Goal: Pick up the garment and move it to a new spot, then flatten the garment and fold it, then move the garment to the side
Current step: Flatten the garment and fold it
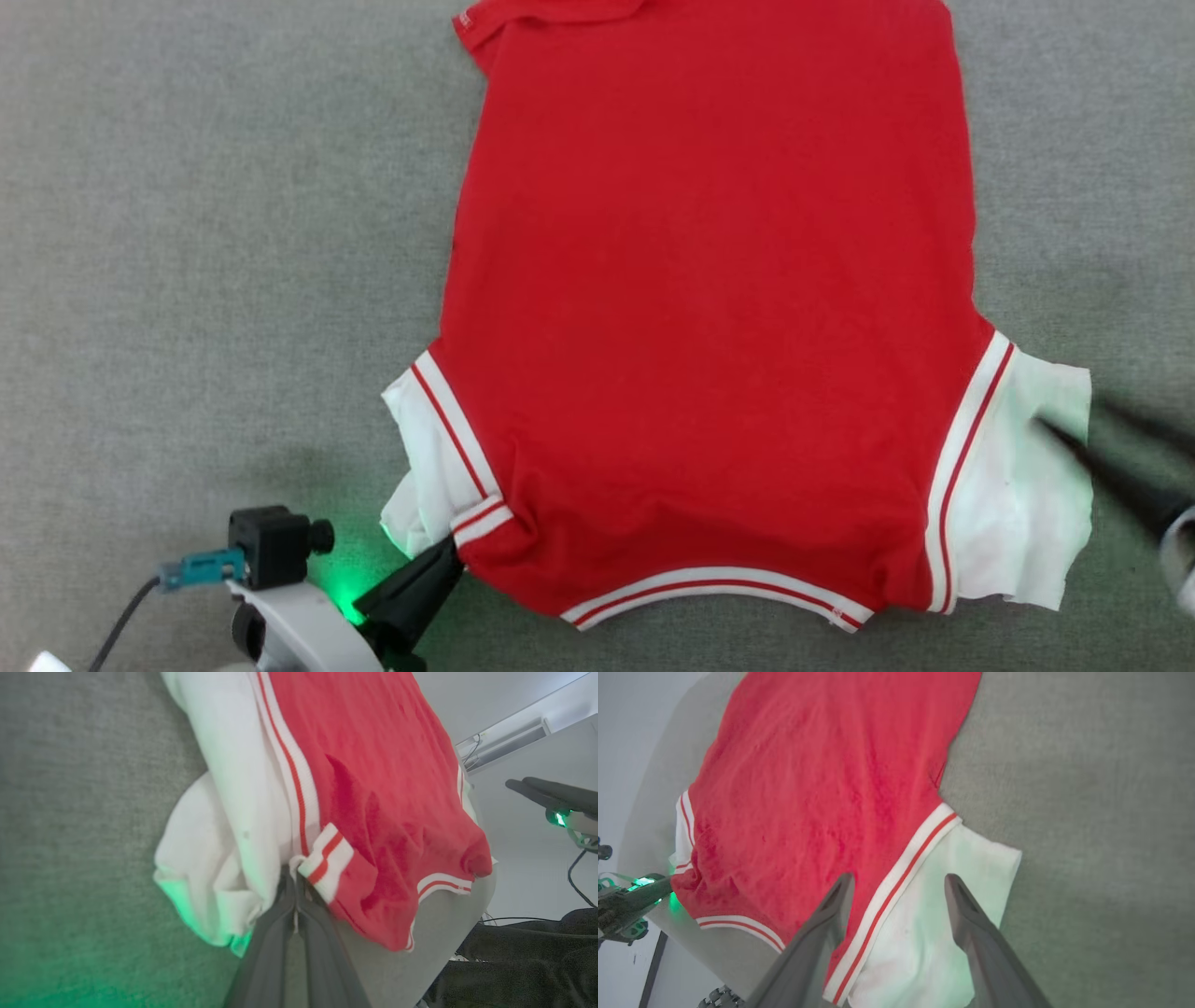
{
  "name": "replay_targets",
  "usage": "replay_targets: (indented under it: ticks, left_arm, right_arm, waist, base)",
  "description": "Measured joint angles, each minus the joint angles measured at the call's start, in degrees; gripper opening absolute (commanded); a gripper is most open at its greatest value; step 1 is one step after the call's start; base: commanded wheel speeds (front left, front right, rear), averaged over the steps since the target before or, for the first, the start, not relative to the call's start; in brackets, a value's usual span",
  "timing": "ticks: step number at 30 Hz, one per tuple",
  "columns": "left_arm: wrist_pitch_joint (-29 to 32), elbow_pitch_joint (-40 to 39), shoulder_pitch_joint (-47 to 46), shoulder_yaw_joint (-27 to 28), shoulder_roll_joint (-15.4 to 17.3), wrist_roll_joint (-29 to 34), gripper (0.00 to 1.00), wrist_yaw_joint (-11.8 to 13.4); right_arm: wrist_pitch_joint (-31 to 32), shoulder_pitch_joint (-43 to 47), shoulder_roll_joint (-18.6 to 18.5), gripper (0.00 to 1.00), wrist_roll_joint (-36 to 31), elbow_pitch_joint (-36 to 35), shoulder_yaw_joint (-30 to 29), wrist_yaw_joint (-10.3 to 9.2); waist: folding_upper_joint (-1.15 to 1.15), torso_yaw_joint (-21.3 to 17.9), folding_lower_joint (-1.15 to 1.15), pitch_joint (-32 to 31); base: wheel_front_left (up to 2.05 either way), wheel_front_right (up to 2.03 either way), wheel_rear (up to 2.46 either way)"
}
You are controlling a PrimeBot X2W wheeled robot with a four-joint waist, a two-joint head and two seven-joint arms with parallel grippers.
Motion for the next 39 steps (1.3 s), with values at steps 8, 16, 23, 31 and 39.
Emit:
replay_targets:
  ticks: [8,16,23,31,39]
  left_arm:
    - [0.78,-3.16,-3.13,0.22,0.31,2.24,0.0,0.1]
    - [1.04,-7.69,-5.77,0.66,1.22,4.77,0.0,0.35]
    - [1.25,-10.71,-7.84,0.78,1.33,6.08,0.0,0.07]
    - [0.56,-11.87,-8.98,0.65,0.36,6.49,0.0,-0.53]
    - [0.12,-11.54,-9.55,0.24,-0.32,6.47,0.0,-0.85]
  right_arm:
    - [6.82,-25.14,0.81,1.0,-6.61,10.15,0.05,0.0]
    - [11.15,-52.96,4.91,1.0,-20.73,33.51,7.04,0.01]
    - [10.22,-67.49,4.55,1.0,-30.84,51.32,9.64,0.01]
    - [8.03,-75.13,5.64,1.0,-32.29,62.15,8.35,-0.02]
    - [6.33,-77.9,5.59,0.01,-31.34,66.31,10.7,-0.04]
  waist:
    - [0.0,0.96,0.0,3.57]
    - [0.0,2.52,0.0,9.16]
    - [0.0,5.12,0.0,13.81]
    - [0.0,8.32,0.0,17.24]
    - [0.0,9.14,0.0,18.02]
  base:
    - [0.0,0.0,0.0]
    - [0.0,0.0,0.0]
    - [0.0,0.0,0.0]
    - [0.0,0.0,0.0]
    - [0.0,0.0,0.0]
